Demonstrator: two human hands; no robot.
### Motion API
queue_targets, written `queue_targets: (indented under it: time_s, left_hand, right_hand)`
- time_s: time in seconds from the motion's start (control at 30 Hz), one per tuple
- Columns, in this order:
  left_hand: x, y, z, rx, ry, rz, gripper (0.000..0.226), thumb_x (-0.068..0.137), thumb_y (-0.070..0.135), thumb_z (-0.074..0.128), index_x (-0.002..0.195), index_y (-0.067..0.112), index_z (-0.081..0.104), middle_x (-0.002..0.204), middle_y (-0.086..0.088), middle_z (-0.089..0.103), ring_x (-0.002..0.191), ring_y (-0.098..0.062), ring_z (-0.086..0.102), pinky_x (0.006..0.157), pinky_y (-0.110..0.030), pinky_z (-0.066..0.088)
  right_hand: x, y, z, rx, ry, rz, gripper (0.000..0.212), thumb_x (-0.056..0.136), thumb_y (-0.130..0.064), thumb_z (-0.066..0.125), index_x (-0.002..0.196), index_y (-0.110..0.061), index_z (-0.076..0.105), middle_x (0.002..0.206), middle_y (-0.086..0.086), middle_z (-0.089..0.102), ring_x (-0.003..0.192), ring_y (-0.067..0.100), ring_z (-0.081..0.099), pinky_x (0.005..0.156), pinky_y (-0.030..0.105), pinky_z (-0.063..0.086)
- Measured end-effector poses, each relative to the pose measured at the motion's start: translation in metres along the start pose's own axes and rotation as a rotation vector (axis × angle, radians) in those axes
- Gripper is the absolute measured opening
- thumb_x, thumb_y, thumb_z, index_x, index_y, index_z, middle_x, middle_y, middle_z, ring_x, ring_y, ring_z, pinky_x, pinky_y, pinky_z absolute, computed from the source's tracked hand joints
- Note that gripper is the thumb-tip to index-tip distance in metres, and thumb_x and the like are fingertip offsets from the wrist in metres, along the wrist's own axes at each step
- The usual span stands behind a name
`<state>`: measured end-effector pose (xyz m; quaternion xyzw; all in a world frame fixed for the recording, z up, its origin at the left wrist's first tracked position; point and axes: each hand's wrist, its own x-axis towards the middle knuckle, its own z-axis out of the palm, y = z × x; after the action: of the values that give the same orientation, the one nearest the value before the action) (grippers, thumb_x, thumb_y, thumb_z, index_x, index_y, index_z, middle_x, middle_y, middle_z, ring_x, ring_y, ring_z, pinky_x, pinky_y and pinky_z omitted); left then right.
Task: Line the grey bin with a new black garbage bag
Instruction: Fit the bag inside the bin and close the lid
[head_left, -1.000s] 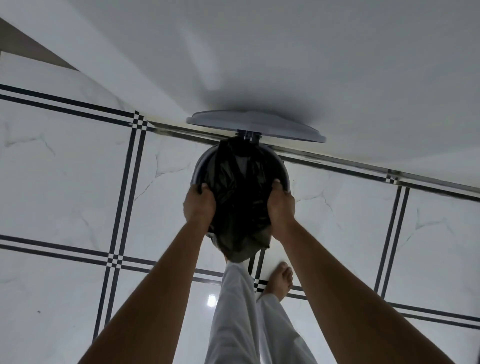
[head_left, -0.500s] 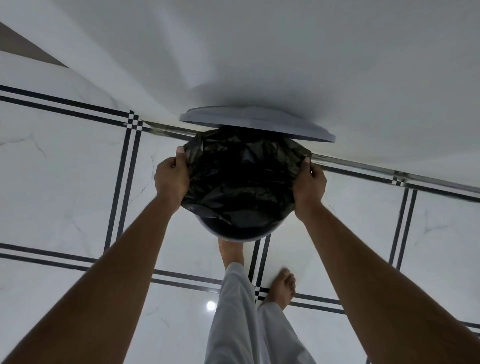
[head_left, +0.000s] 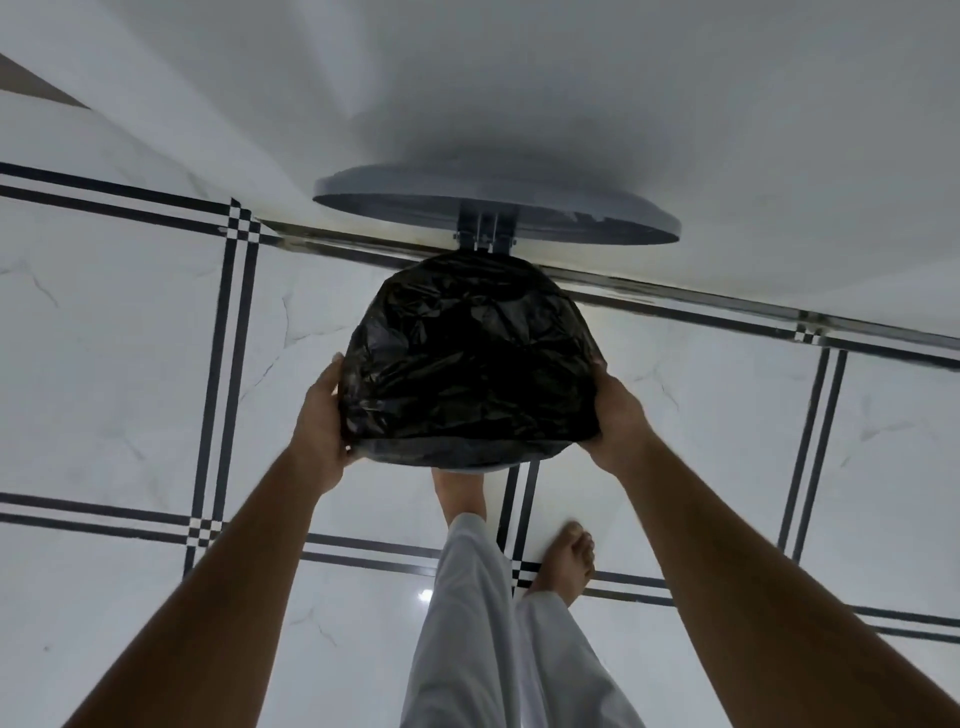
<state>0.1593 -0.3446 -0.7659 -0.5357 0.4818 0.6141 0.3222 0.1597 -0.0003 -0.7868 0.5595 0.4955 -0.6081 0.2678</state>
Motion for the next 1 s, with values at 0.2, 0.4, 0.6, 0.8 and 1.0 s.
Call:
queue_targets:
  time_s: [0.2, 0.4, 0.6, 0.8, 1.0]
  left_hand:
    - [-0.027, -0.048, -0.010, -0.415, -0.075, -0.014, 0.048, 0.099, 0.028, 0.056, 0.141, 0.011, 0.074, 0.139, -0.014, 0.077, 0.131, -0.034, 0.073, 0.114, -0.052, 0.054]
    - [-0.012, -0.074, 0.017, -0.417, -0.028, -0.017, 0.050, 0.113, 0.017, 0.032, 0.138, 0.013, 0.075, 0.131, -0.013, 0.080, 0.119, -0.035, 0.079, 0.099, -0.050, 0.066]
    - [0.033, -0.051, 0.031, -0.482, 0.030, 0.020, 0.053, 0.104, 0.027, 0.037, 0.128, 0.011, 0.082, 0.139, -0.017, 0.076, 0.133, -0.042, 0.069, 0.121, -0.053, 0.049]
    - [0.041, 0.007, 0.032, -0.281, 0.133, 0.151, 0.055, 0.109, 0.041, 0.035, 0.121, 0.017, 0.083, 0.132, -0.009, 0.079, 0.121, -0.030, 0.074, 0.099, -0.043, 0.056]
    - [0.008, 0.063, 0.052, 0.237, 0.308, 0.645, 0.037, 0.099, 0.064, 0.062, 0.108, 0.029, 0.073, 0.116, 0.009, 0.072, 0.109, -0.012, 0.066, 0.097, -0.031, 0.052]
  right_hand:
    - [-0.044, 0.015, 0.001, 0.196, -0.172, -0.045, 0.067, 0.111, -0.068, 0.044, 0.155, -0.021, 0.063, 0.149, 0.006, 0.073, 0.138, 0.027, 0.070, 0.115, 0.050, 0.056]
    - [-0.024, 0.048, 0.002, 0.284, -0.053, 0.037, 0.047, 0.109, -0.058, 0.062, 0.135, -0.021, 0.075, 0.134, 0.001, 0.081, 0.124, 0.022, 0.076, 0.106, 0.045, 0.063]
    - [0.033, 0.035, 0.023, 0.254, 0.031, 0.080, 0.035, 0.109, -0.018, 0.053, 0.132, -0.003, 0.075, 0.139, 0.026, 0.074, 0.119, 0.039, 0.076, 0.086, 0.042, 0.067]
    - [0.020, -0.027, 0.021, 0.249, 0.066, -0.045, 0.027, 0.110, -0.043, 0.061, 0.109, -0.024, 0.081, 0.100, -0.007, 0.078, 0.096, 0.014, 0.073, 0.083, 0.029, 0.058]
    - [-0.014, -0.048, 0.038, -0.164, 0.054, -0.553, 0.024, 0.102, -0.049, 0.078, 0.114, -0.029, 0.084, 0.111, -0.012, 0.085, 0.107, 0.009, 0.079, 0.100, 0.033, 0.063]
